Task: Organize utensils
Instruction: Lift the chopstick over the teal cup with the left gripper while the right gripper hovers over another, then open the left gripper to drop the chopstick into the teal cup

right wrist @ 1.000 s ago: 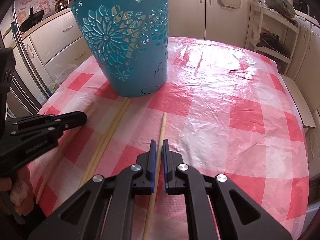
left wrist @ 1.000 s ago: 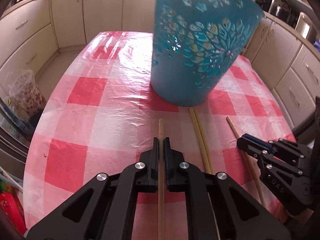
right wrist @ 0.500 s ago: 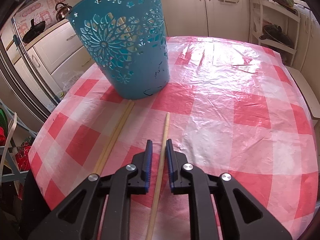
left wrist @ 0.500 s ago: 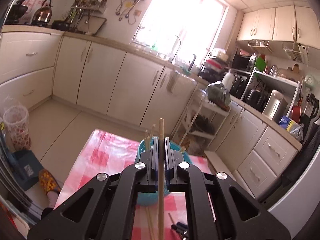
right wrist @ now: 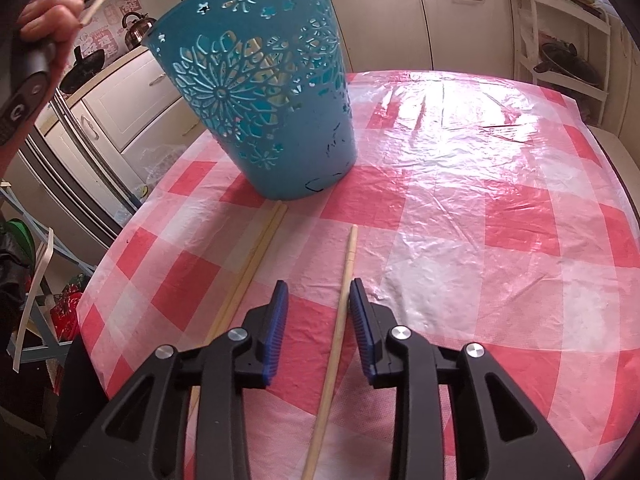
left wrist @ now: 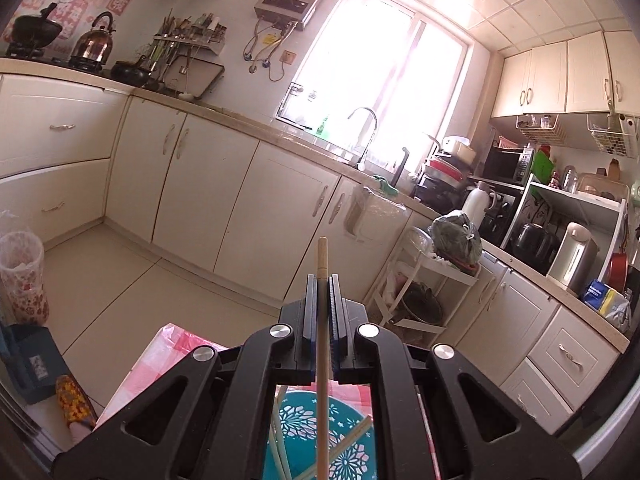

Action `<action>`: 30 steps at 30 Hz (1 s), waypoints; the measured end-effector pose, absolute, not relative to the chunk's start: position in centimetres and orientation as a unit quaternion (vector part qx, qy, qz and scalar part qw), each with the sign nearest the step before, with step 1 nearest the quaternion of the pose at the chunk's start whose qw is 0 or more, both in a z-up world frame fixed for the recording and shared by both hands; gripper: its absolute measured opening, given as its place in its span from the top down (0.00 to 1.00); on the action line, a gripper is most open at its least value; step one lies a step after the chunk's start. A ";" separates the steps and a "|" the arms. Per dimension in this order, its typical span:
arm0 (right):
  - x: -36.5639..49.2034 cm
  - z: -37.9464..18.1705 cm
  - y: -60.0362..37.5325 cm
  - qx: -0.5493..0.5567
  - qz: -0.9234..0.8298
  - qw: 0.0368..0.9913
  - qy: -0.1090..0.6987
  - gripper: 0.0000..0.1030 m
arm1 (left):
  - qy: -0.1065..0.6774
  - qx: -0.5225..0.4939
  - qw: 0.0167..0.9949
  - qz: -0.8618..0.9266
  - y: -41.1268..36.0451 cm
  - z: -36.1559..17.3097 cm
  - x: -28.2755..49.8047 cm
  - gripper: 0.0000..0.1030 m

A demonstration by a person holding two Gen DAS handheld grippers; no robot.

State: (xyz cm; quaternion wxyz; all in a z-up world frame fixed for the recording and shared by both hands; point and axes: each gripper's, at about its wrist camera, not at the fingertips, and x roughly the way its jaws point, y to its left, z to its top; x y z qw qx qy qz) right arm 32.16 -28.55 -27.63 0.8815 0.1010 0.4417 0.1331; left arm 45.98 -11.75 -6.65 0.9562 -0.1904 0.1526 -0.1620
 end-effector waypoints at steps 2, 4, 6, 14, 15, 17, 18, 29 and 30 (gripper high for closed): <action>32.2 -27.6 -28.6 0.104 0.137 0.880 0.442 0.66 | 0.151 -0.194 0.957 -0.156 -12.0 -7.4 46.7 0.95; 32.2 -27.6 -28.6 0.105 0.140 0.880 0.442 0.64 | 0.148 -0.198 0.957 -0.151 -12.2 -7.9 47.2 0.95; 32.2 -27.6 -28.7 0.107 0.142 0.879 0.442 0.63 | 0.141 -0.198 0.959 -0.146 -12.3 -8.1 47.5 0.95; 32.2 -27.7 -28.5 0.107 0.146 0.879 0.442 0.61 | 0.124 -0.190 0.964 -0.136 -12.7 -8.7 47.4 0.95; 32.2 -27.7 -28.5 0.107 0.146 0.879 0.442 0.61 | 0.124 -0.191 0.964 -0.137 -12.7 -8.8 47.4 0.95; 32.2 -27.7 -28.5 0.107 0.146 0.879 0.442 0.61 | 0.128 -0.185 0.964 -0.138 -12.8 -8.9 47.2 0.95; 32.3 -27.7 -28.5 0.108 0.146 0.879 0.442 0.61 | 0.130 -0.179 0.965 -0.139 -13.0 -9.0 47.1 0.95; 32.3 -27.7 -28.4 0.106 0.145 0.879 0.441 0.61 | 0.191 -0.099 0.965 -0.150 -13.1 -10.3 43.8 0.78; 32.3 -27.7 -28.4 0.107 0.146 0.879 0.441 0.61 | 0.187 -0.101 0.967 -0.140 -12.3 -10.4 42.9 0.66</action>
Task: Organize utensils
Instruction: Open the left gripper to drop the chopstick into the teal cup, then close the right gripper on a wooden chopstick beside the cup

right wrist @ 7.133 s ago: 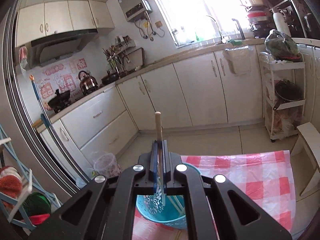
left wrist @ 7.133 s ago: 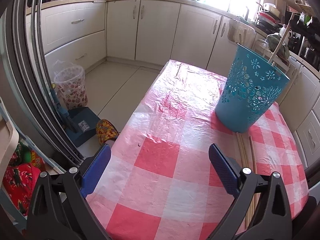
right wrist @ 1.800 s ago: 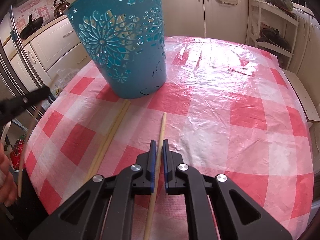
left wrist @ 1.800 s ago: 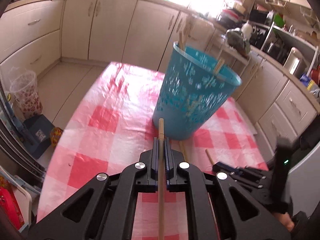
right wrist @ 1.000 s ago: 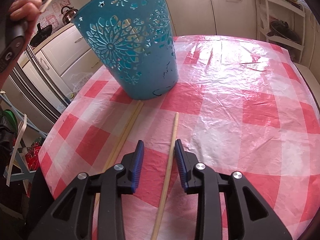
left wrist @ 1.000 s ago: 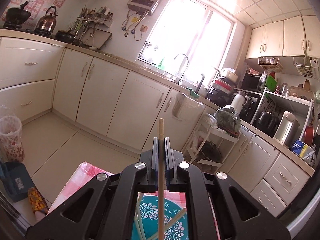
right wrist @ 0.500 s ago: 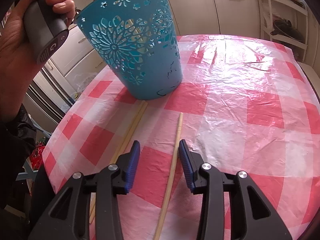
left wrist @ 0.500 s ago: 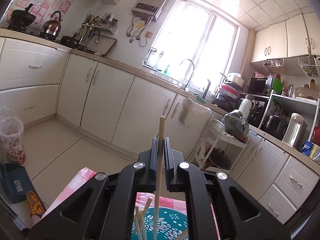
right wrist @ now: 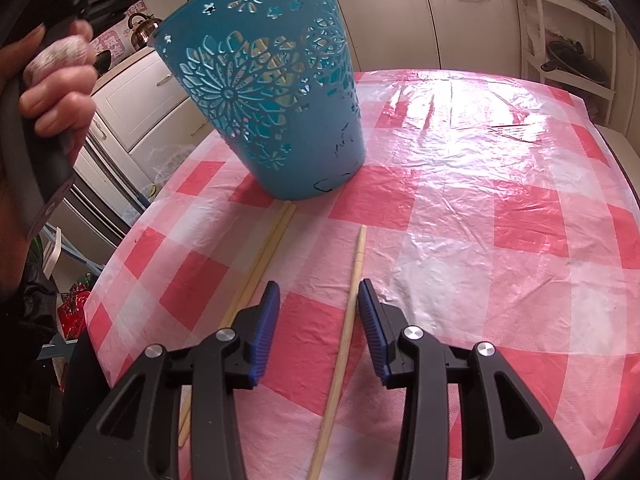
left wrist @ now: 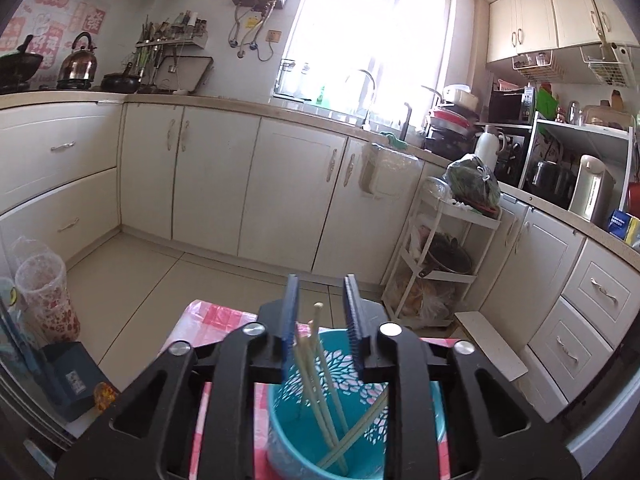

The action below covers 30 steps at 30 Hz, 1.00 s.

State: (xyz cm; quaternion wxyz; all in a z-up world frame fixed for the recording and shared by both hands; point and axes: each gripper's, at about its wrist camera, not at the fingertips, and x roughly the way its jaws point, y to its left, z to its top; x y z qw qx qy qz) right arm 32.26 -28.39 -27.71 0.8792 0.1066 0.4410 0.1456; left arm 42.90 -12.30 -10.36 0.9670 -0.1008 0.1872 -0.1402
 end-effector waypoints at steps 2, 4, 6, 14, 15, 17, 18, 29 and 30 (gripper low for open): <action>32.2 -27.7 -28.5 0.109 0.145 0.880 0.440 0.61 | 0.180 -0.106 0.972 -0.112 -10.4 -10.6 40.6 0.46; 32.1 -27.7 -28.7 0.112 0.139 0.881 0.439 0.61 | 0.182 -0.104 0.974 -0.088 -8.4 -11.7 38.4 0.33; 32.1 -27.6 -29.0 0.117 0.133 0.881 0.438 0.61 | 0.206 -0.093 0.972 -0.067 -6.8 -13.6 36.9 0.18; 31.9 -27.4 -27.8 0.054 0.074 0.890 0.447 0.72 | 0.323 -0.050 0.945 -0.021 -2.5 -22.6 36.0 0.14; 31.9 -27.4 -27.3 0.033 0.066 0.891 0.449 0.75 | 0.329 -0.047 0.943 -0.021 -2.3 -23.1 36.2 0.13; 32.1 -27.4 -26.3 -0.016 0.051 0.891 0.451 0.80 | 0.342 -0.040 0.939 -0.019 -2.1 -24.2 36.8 0.12; 32.1 -27.4 -26.1 -0.025 0.055 0.890 0.452 0.84 | 0.347 -0.039 0.937 -0.018 -2.1 -24.7 36.9 0.12; 32.1 -27.1 -25.9 -0.058 0.067 0.876 0.475 0.91 | 0.378 -0.008 0.925 -0.040 -3.6 -25.6 37.8 0.11; 32.1 -27.2 -26.1 -0.042 0.068 0.877 0.474 0.93 | 0.377 -0.004 0.925 -0.040 -3.8 -25.6 37.8 0.11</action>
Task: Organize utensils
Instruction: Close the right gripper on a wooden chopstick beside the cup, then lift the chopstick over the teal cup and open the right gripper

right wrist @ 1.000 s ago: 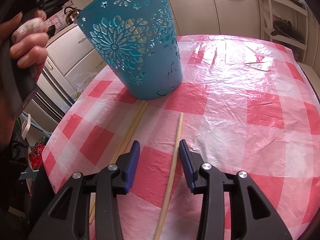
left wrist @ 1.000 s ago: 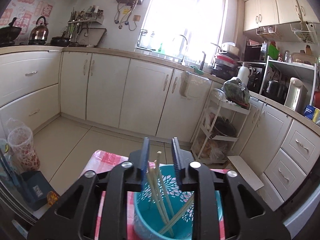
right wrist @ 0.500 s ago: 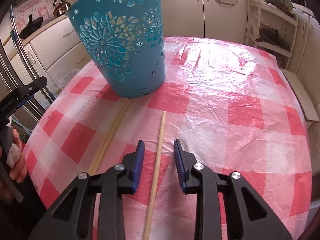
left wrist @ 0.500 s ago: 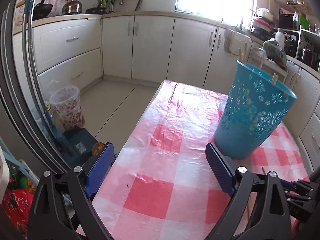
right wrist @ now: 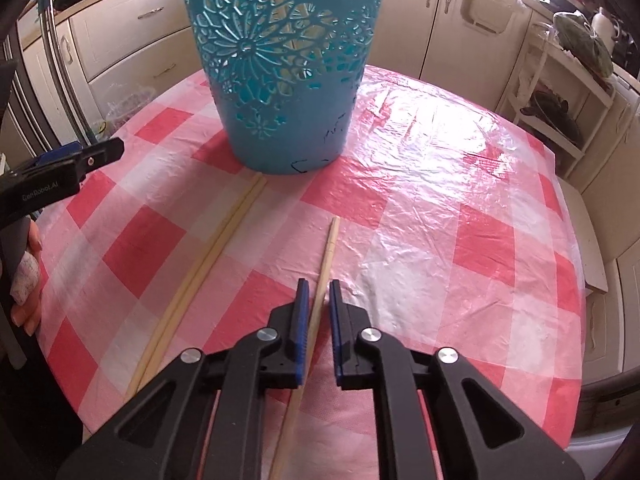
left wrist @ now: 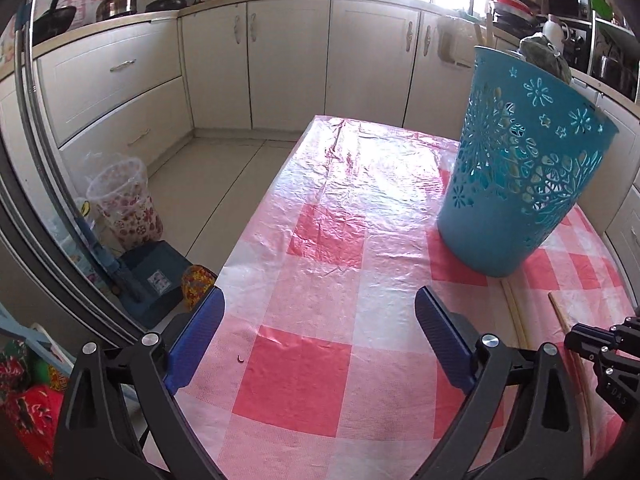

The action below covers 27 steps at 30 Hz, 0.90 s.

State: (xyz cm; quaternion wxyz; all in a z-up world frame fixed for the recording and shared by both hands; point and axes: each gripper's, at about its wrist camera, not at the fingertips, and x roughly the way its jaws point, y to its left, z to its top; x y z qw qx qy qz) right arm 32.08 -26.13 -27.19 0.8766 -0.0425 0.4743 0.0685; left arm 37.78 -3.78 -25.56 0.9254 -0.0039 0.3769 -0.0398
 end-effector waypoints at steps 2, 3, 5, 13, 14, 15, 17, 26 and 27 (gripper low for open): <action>31.9 -27.2 -27.2 0.013 0.070 0.878 0.474 0.95 | 0.374 -0.004 0.926 -0.040 -3.8 -25.5 37.6 0.11; 31.7 -27.3 -27.9 0.049 0.076 0.876 0.473 0.95 | 0.373 -0.007 0.927 -0.041 -3.7 -25.4 37.6 0.11; 30.8 -27.5 -29.6 0.130 0.091 0.869 0.468 0.95 | 0.373 -0.015 0.927 -0.043 -3.4 -25.5 37.6 0.11; 27.1 -24.1 -34.1 0.310 0.147 0.854 0.391 0.95 | 0.380 -0.025 0.924 -0.043 -3.0 -25.7 37.9 0.11; 27.0 -22.7 -34.3 0.315 0.156 0.858 0.374 0.95 | 0.381 -0.024 0.923 -0.043 -3.1 -25.7 37.9 0.11; 27.2 -21.3 -34.0 0.315 0.161 0.863 0.360 0.95 | 0.381 -0.024 0.923 -0.042 -3.2 -25.7 37.9 0.11; 27.4 -18.7 -33.6 0.313 0.175 0.872 0.333 0.95 | 0.382 -0.025 0.923 -0.042 -3.2 -25.7 37.9 0.11; 33.8 -9.6 -31.1 0.306 0.199 0.907 0.207 0.95 | 0.378 -0.018 0.925 -0.039 -3.4 -25.7 37.8 0.11; 34.9 -8.8 -30.8 0.306 0.193 0.912 0.194 0.95 | 0.377 -0.017 0.925 -0.039 -3.4 -25.6 37.7 0.11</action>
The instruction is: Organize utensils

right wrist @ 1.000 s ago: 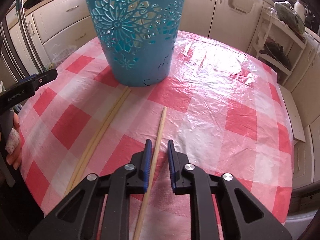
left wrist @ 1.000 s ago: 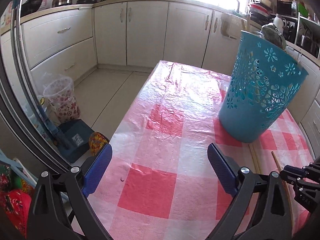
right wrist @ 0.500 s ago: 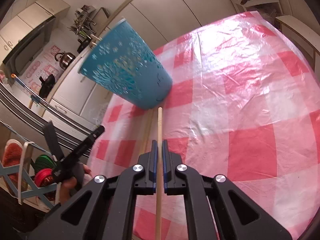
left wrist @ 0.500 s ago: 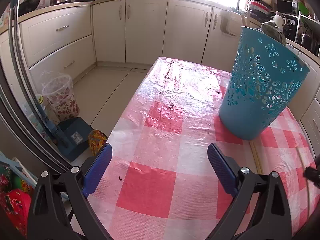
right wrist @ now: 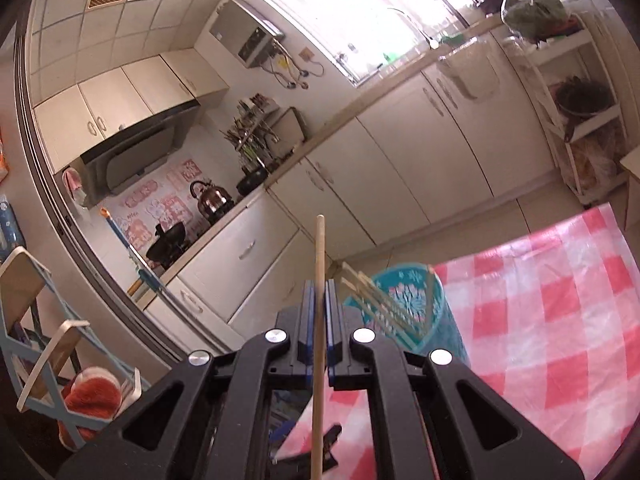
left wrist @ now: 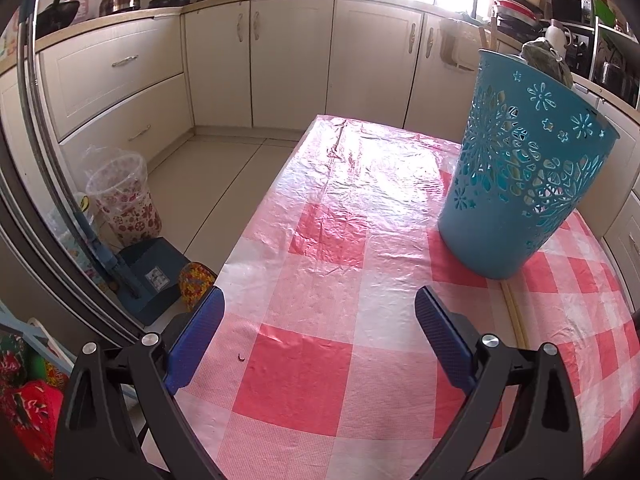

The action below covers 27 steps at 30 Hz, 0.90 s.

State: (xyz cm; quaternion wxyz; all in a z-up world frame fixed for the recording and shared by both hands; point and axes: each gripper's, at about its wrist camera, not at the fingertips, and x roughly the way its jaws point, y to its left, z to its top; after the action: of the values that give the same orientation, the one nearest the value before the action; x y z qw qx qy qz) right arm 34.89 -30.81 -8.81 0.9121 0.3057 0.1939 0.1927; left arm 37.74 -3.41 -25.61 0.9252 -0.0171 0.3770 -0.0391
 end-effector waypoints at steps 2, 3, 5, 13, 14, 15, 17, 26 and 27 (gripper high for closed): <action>36.6 -7.9 -30.8 0.310 0.175 0.918 0.175 0.95 | 0.375 -0.015 0.926 -0.039 -3.5 -25.6 37.7 0.11; 37.5 -7.5 -30.5 0.308 0.163 0.923 0.163 0.95 | 0.373 -0.015 0.927 -0.039 -3.6 -25.5 37.6 0.11; 38.9 -7.4 -30.1 0.300 0.138 0.933 0.143 0.95 | 0.370 -0.015 0.928 -0.040 -3.5 -25.5 37.5 0.11; 42.6 -10.9 -29.2 0.254 0.062 0.953 0.155 0.95 | 0.359 -0.013 0.932 -0.044 -3.8 -25.3 37.2 0.11; 42.7 -11.4 -29.0 0.248 0.059 0.954 0.161 0.95 | 0.358 -0.013 0.933 -0.044 -3.8 -25.2 37.2 0.11; 42.7 -11.7 -28.9 0.241 0.058 0.955 0.165 0.94 | 0.357 -0.013 0.933 -0.043 -3.8 -25.2 37.2 0.11; 42.5 -12.4 -28.7 0.228 0.056 0.956 0.175 0.94 | 0.356 -0.013 0.934 -0.042 -3.8 -25.2 37.1 0.11; 37.8 -13.2 -27.5 0.168 0.078 0.964 0.191 0.77 | 0.361 -0.017 0.932 -0.037 -3.6 -25.3 37.2 0.11; 36.8 -13.2 -27.4 0.161 0.079 0.965 0.189 0.74 | 0.361 -0.017 0.932 -0.037 -3.6 -25.3 37.2 0.11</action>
State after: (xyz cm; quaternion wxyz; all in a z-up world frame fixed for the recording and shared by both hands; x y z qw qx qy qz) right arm 36.78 -27.45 -13.18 0.9655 0.1608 0.1891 0.0793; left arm 37.20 -3.55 -25.31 0.9316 -0.0173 0.3612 -0.0367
